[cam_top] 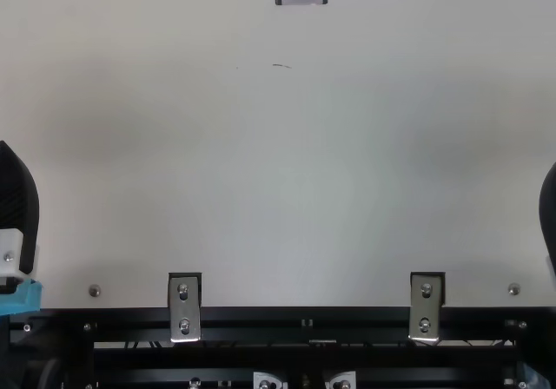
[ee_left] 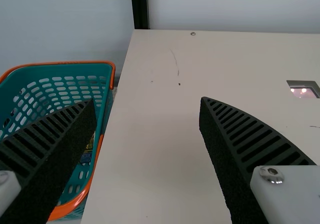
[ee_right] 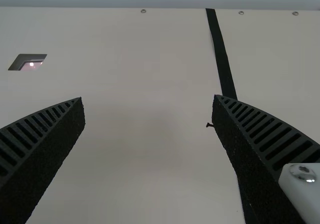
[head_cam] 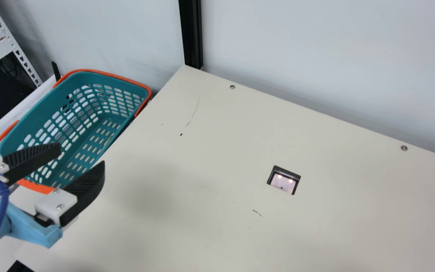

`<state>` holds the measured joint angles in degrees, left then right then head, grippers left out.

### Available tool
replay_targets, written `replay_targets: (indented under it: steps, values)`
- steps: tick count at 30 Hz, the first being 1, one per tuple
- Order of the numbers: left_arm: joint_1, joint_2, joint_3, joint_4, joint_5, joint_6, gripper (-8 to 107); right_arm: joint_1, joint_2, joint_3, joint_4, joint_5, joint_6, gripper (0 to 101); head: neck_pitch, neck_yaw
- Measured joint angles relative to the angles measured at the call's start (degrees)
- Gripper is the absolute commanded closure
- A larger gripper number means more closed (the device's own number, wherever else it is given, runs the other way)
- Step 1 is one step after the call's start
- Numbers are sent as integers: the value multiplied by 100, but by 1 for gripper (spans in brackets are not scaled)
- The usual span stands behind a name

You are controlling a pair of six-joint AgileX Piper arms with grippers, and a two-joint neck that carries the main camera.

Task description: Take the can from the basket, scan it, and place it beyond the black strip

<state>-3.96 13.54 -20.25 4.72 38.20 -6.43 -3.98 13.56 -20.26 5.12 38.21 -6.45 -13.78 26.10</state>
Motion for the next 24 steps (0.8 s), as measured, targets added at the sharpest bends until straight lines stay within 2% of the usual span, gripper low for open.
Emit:
replay_targets:
  steps: [24]
  values:
    - [49, 83, -93, 66, -68, -109, 9, 0, 0, 0, 0, 0, 0, 0, 0, 59]
